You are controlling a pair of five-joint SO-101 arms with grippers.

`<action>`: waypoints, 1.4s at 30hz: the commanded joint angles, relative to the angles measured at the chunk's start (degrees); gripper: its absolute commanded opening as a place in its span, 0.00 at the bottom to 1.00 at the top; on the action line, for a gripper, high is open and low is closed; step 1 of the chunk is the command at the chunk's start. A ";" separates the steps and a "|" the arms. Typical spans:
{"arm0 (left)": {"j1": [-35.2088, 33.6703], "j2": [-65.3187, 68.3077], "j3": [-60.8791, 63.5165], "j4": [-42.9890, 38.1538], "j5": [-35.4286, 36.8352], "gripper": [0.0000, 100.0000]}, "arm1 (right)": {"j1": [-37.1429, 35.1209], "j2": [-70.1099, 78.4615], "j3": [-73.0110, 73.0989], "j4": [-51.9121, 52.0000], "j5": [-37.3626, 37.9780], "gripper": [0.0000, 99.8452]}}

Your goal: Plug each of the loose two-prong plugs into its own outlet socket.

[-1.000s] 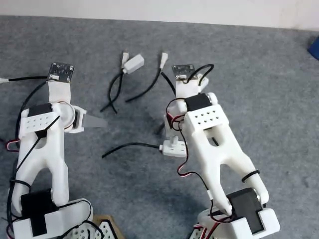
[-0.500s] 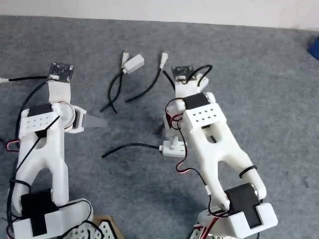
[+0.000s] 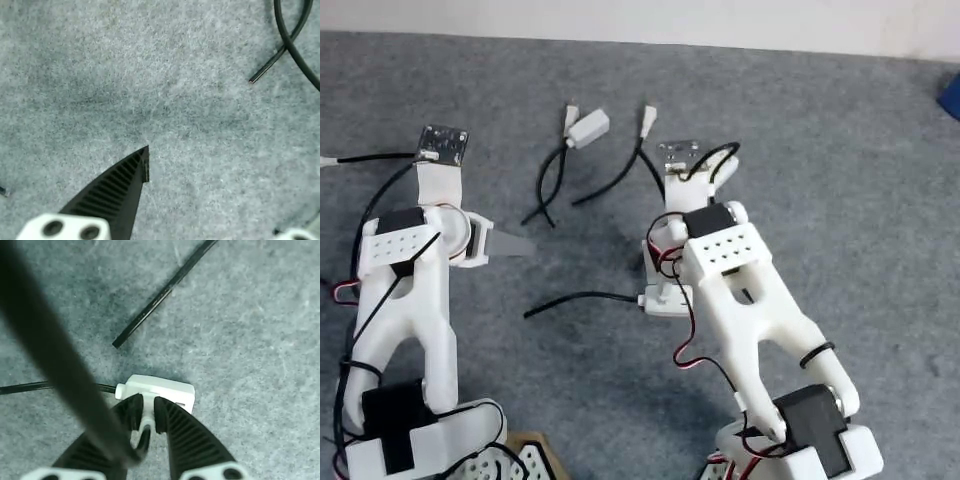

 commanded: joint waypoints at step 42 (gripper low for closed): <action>5.67 -0.75 1.01 -6.68 -0.53 0.52 | 17.27 7.96 -49.10 27.03 7.12 0.01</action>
